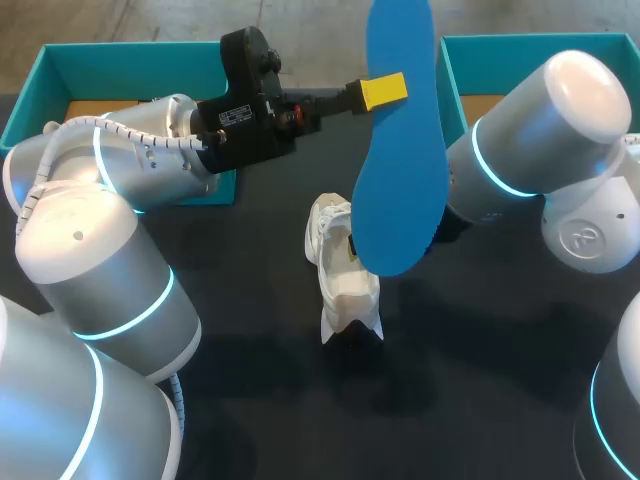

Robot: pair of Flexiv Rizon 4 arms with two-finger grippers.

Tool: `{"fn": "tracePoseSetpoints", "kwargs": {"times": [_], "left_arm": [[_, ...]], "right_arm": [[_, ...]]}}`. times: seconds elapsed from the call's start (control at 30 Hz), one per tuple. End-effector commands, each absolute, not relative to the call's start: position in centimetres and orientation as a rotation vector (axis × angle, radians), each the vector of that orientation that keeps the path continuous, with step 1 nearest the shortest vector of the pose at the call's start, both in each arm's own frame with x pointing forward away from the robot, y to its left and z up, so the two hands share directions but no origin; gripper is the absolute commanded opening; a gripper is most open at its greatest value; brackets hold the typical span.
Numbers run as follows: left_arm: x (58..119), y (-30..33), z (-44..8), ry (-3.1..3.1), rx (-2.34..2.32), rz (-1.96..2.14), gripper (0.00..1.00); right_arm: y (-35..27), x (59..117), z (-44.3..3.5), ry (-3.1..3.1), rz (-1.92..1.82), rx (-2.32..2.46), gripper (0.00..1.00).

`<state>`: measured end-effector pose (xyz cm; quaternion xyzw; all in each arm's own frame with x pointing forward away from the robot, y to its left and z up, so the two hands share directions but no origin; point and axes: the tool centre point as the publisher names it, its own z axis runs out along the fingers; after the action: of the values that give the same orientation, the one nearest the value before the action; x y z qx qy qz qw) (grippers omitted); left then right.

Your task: Take the shoe out of the shoebox, open the shoe tongue, remove and reinsert the insole, then place the shoe into the shoebox

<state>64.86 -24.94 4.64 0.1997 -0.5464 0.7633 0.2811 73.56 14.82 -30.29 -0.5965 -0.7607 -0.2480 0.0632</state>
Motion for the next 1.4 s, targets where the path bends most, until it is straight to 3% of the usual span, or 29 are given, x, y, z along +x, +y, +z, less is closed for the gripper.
{"fn": "tracePoseSetpoints", "kwargs": {"times": [0.03, 0.63, 1.4], "left_arm": [[64.8, -25.1, 4.6, -1.46, 0.537, 2.05, 0.0], [64.8, -25.1, 4.6, -1.46, 0.537, 2.05, 0.0], [64.8, -25.1, 4.6, -1.46, 0.537, 2.05, 0.0]], "right_arm": [[14.7, 73.5, -30.1, -2.277, -0.776, -1.794, 1.0], [12.3, 74.3, -23.2, -1.911, -1.247, -1.511, 1.0], [11.5, 75.0, -17.4, -1.632, -1.351, -1.357, 1.0]]}}
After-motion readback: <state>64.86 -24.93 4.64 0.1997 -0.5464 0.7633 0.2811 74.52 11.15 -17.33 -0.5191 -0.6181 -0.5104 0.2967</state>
